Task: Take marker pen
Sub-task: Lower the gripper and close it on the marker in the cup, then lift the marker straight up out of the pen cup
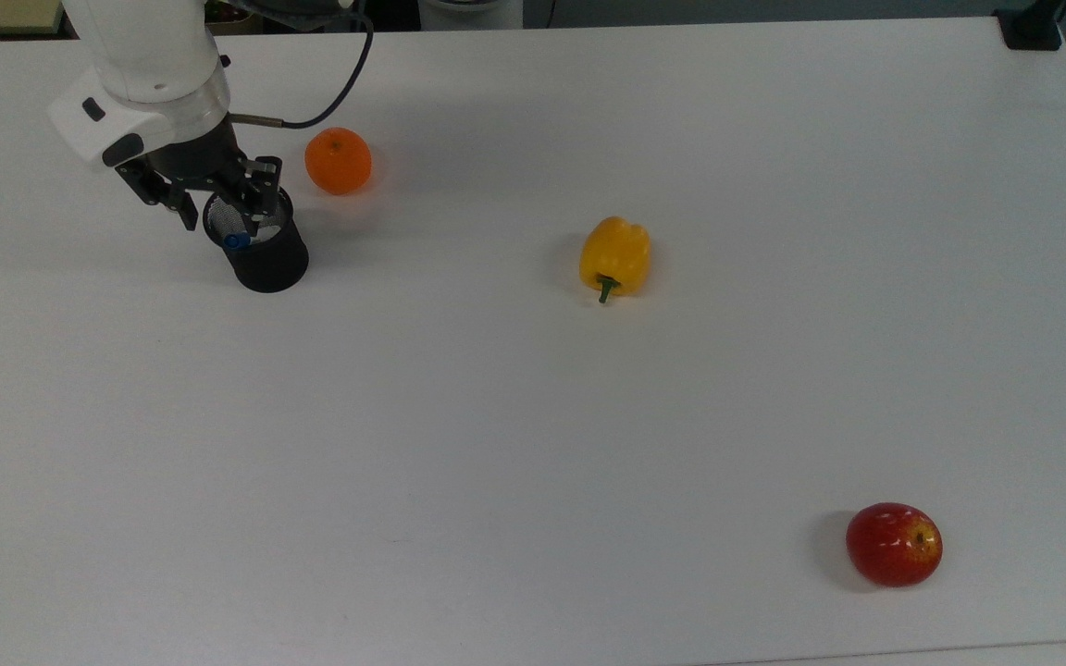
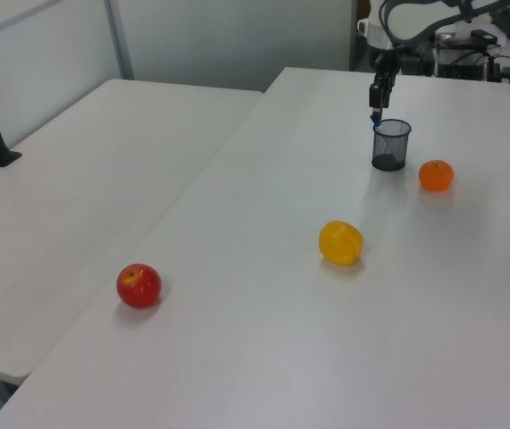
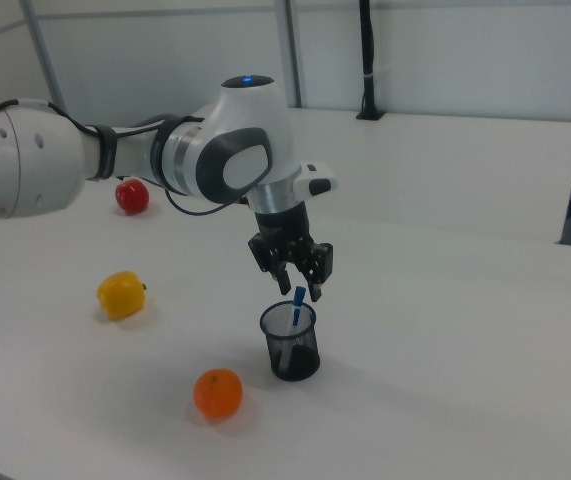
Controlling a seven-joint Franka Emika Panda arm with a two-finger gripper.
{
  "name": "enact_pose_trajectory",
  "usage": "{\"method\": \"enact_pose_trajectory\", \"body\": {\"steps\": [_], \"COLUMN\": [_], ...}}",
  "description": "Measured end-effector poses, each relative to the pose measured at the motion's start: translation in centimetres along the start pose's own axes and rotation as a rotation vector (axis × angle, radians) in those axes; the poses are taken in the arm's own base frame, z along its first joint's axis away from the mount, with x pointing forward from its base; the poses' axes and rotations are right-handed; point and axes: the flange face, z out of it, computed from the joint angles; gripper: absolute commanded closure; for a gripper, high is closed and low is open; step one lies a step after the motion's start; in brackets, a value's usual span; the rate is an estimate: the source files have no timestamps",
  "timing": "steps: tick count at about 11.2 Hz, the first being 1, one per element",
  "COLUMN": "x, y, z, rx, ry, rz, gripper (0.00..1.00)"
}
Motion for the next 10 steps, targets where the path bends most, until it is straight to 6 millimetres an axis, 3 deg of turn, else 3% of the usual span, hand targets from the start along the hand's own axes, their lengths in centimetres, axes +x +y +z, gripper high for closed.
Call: {"method": "enact_pose_trajectory", "body": {"steps": [10], "x": [0.24], "y": [-0.39], "z": [1.21], "rx": [0.003], "ry": [-0.014], "rz": [-0.007], "gripper": [0.84]}}
